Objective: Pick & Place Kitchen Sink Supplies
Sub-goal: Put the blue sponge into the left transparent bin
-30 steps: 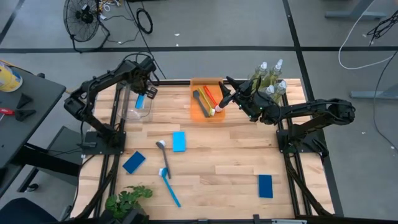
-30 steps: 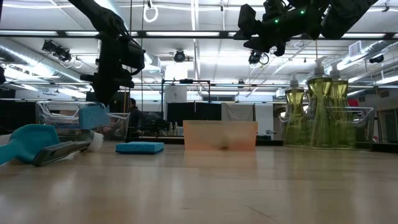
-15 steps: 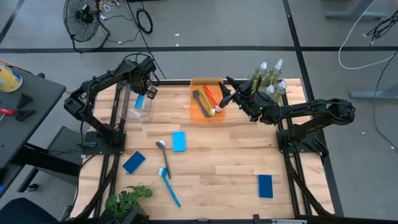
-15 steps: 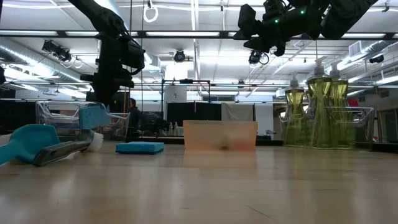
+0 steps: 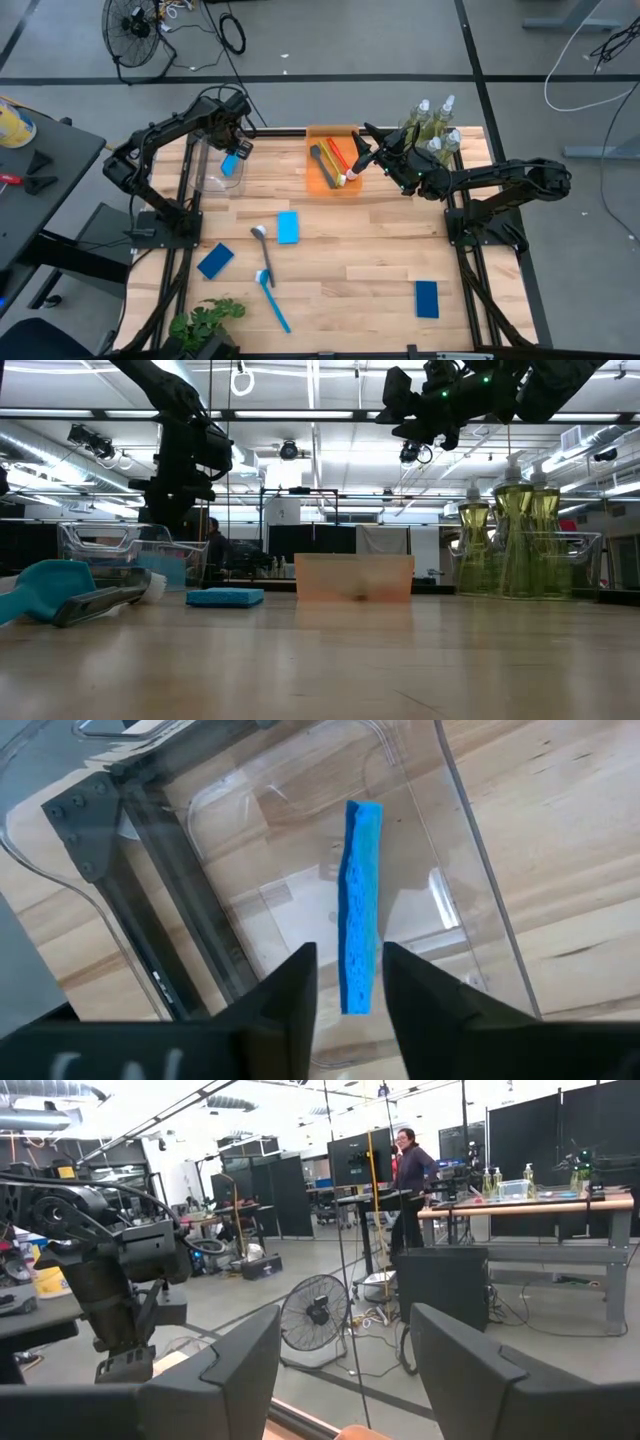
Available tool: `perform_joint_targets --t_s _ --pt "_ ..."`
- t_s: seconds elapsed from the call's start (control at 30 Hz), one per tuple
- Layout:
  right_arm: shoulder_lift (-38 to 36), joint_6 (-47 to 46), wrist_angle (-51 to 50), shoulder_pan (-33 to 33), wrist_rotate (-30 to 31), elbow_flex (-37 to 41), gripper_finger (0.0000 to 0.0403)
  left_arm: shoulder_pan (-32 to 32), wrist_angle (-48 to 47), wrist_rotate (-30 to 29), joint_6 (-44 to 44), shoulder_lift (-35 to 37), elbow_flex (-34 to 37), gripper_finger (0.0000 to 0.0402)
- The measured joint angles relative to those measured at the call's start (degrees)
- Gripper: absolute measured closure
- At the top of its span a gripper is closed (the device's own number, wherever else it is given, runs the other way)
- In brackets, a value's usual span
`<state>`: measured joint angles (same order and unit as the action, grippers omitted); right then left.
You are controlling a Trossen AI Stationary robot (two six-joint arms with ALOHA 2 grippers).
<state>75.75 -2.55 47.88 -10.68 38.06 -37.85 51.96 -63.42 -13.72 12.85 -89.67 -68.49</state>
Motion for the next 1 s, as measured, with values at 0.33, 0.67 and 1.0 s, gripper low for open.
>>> perform_joint_targets --t_s 0.33,0.67,1.0 --pt "0.0 0.0 0.0 0.0 -0.2 0.0 0.0176 0.0 -1.4 0.0 0.0 0.0 0.0 0.0213" --pt "0.0 -0.1 0.0 0.0 -0.2 0.0 0.0176 -0.5 -4.0 3.1 0.0 2.0 -0.1 0.0209" --pt "0.0 -0.3 -1.1 0.0 -5.2 0.0 0.0176 -4.1 -3.6 4.6 -0.1 10.7 -0.1 0.0209"
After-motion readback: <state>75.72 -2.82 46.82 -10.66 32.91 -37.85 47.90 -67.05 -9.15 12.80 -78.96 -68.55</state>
